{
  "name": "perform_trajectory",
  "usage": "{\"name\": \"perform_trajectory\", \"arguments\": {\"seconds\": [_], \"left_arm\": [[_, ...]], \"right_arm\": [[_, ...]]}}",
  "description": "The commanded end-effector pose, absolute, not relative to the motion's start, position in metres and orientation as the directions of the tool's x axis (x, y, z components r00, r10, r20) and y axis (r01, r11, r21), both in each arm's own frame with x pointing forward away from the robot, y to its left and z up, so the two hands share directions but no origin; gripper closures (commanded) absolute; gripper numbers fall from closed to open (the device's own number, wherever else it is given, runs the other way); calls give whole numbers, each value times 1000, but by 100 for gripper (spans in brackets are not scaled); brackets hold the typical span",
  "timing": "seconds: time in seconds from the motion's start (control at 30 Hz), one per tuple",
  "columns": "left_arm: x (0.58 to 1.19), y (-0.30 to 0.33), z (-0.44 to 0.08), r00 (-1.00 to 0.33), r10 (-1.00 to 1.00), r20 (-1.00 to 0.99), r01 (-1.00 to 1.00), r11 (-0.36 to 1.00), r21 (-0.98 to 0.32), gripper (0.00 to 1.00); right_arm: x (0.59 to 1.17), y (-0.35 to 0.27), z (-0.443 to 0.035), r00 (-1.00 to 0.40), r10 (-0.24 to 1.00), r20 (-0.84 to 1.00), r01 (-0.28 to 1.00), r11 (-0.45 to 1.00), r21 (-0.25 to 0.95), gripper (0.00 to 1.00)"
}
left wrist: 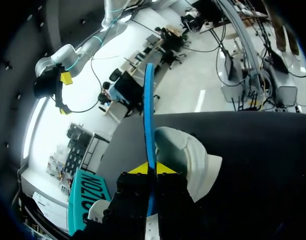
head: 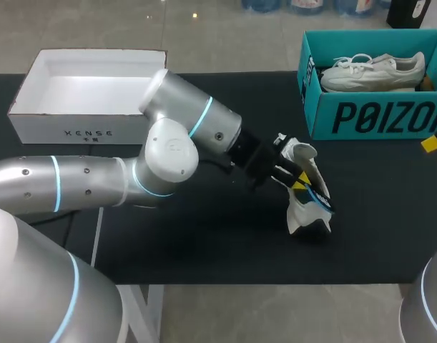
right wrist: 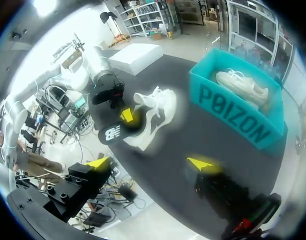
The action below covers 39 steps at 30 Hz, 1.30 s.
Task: Take the shoe out of the shoebox, open the shoe tongue, remove and reinsert the insole, then place the shoe into the shoebox
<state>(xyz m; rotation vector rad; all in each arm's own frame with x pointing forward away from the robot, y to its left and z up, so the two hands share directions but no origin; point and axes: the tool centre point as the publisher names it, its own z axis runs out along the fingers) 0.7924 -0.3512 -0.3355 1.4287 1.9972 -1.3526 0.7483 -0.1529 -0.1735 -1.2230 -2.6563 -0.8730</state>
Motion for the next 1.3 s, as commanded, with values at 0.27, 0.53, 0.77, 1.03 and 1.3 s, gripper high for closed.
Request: {"name": "perform_trajectory", "arguments": {"seconds": [0.27,0.53,0.77,1.03,1.3], "left_arm": [[820,-343,-343,-412,587,-697,885,77,-458,100],[821,-338,-361,-410,639,-650,885,106,-454,100],[811,-337,-352,-418,620,-664,882,102,-460,58],[801,-343,-340,-420,593,-687,881,86,-465,70],[793,-360,-350,-433,591,-680,868,70,-492,78]], "right_arm": [[749,-153,-174,-674,672,307,723,517,458,0],[749,-153,-174,-674,672,307,723,517,458,0],[749,-153,-174,-674,672,307,723,517,458,0],[749,-153,-174,-674,672,307,723,517,458,0],[749,-153,-174,-674,672,307,723,517,458,0]]}}
